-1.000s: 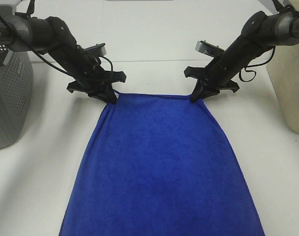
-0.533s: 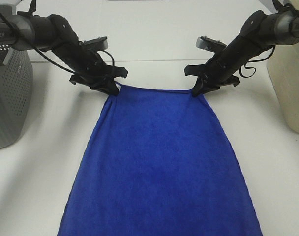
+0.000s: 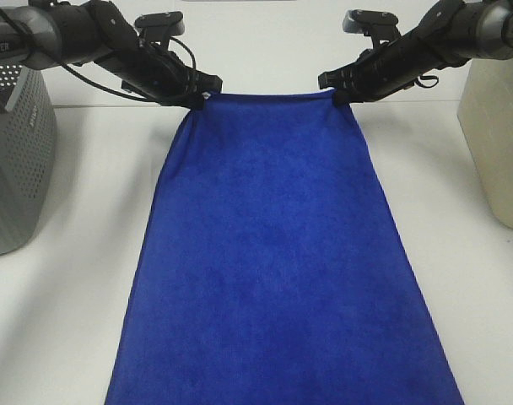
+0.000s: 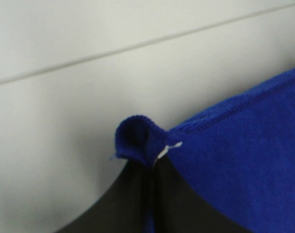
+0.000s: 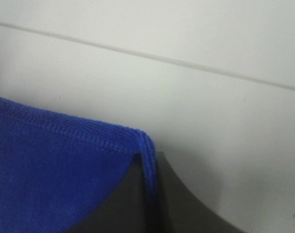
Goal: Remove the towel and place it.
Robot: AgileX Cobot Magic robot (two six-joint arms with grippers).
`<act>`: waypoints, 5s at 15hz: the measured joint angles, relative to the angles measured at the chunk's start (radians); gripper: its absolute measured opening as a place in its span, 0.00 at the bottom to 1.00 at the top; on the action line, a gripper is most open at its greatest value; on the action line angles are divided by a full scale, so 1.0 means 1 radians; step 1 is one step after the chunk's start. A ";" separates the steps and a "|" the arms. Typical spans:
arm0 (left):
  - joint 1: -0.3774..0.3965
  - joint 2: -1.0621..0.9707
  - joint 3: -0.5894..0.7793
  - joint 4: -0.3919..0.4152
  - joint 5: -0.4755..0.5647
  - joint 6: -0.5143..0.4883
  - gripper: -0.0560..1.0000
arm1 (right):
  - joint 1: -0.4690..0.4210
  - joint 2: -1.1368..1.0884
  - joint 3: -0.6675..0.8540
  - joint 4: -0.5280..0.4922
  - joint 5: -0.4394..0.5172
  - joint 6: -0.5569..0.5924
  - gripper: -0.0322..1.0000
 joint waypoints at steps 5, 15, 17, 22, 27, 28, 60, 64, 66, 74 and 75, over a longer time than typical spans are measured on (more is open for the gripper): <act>0.000 0.000 0.000 0.012 -0.170 0.099 0.07 | 0.008 0.009 -0.007 0.154 -0.113 -0.190 0.04; -0.003 0.052 0.000 0.015 -0.368 0.159 0.07 | 0.010 0.111 -0.112 0.345 -0.166 -0.390 0.04; -0.007 0.057 0.000 0.015 -0.389 0.159 0.07 | 0.010 0.110 -0.115 0.358 -0.185 -0.390 0.04; -0.008 0.113 -0.007 0.021 -0.430 0.159 0.07 | 0.010 0.111 -0.115 0.371 -0.186 -0.397 0.04; -0.010 0.122 -0.007 0.051 -0.440 0.160 0.06 | 0.012 0.162 -0.123 0.376 -0.198 -0.398 0.04; -0.011 0.125 -0.007 0.063 -0.451 0.160 0.06 | 0.012 0.176 -0.135 0.391 -0.203 -0.397 0.04; -0.003 -0.373 -0.012 0.279 0.552 -0.195 0.73 | 0.008 -0.360 -0.212 -0.468 0.723 0.511 0.89; 0.067 -0.523 -0.015 0.434 0.704 -0.298 0.74 | -0.055 -0.516 -0.212 -0.498 0.759 0.575 0.89; 0.130 -0.534 -0.015 0.452 0.708 -0.307 0.74 | -0.103 -0.563 -0.203 -0.504 0.759 0.587 0.89; 0.290 -1.016 0.546 0.460 0.714 -0.313 0.74 | -0.160 -1.237 0.501 -0.540 0.760 0.616 0.87; 0.290 -1.119 0.644 0.463 0.717 -0.313 0.74 | -0.160 -1.333 0.579 -0.540 0.760 0.616 0.87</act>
